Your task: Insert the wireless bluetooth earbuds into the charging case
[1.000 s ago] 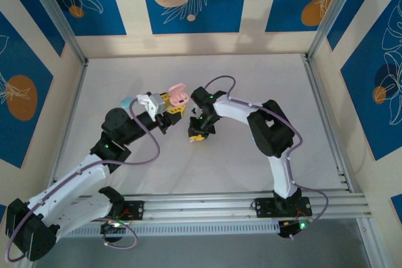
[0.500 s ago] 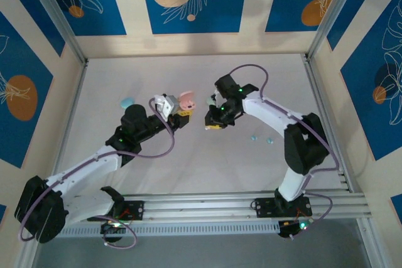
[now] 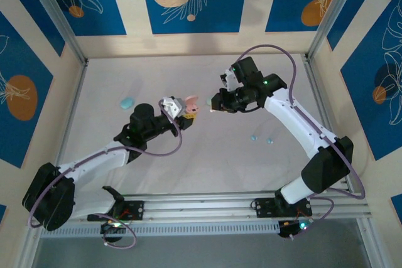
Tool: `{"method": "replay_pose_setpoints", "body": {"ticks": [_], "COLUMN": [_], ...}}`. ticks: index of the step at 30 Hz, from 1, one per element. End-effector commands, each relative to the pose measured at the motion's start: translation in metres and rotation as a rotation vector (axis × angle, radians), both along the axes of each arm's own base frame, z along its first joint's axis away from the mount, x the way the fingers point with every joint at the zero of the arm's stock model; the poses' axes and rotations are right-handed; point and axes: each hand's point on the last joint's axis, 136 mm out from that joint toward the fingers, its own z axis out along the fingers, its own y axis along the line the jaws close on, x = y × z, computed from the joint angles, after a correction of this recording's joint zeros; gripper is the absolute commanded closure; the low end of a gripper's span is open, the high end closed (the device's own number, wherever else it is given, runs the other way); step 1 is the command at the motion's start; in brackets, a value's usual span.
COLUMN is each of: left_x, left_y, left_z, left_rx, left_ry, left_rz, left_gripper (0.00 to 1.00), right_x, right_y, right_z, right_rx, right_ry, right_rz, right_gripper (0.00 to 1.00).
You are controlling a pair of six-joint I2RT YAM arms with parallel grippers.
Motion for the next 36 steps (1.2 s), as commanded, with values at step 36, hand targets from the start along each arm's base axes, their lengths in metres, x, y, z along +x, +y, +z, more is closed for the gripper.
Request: {"method": "replay_pose_setpoints", "body": {"ticks": [36], "left_x": [-0.008], "left_y": [-0.021], "left_z": [0.018], "left_rx": [-0.001], "left_ry": [-0.073], "left_rz": [-0.072], "left_gripper": [0.63], "right_x": [-0.021], "right_y": [0.063], "right_z": [0.020], "right_rx": [0.040], "right_ry": [-0.008], "right_rz": [0.198], "right_gripper": [0.78]}}
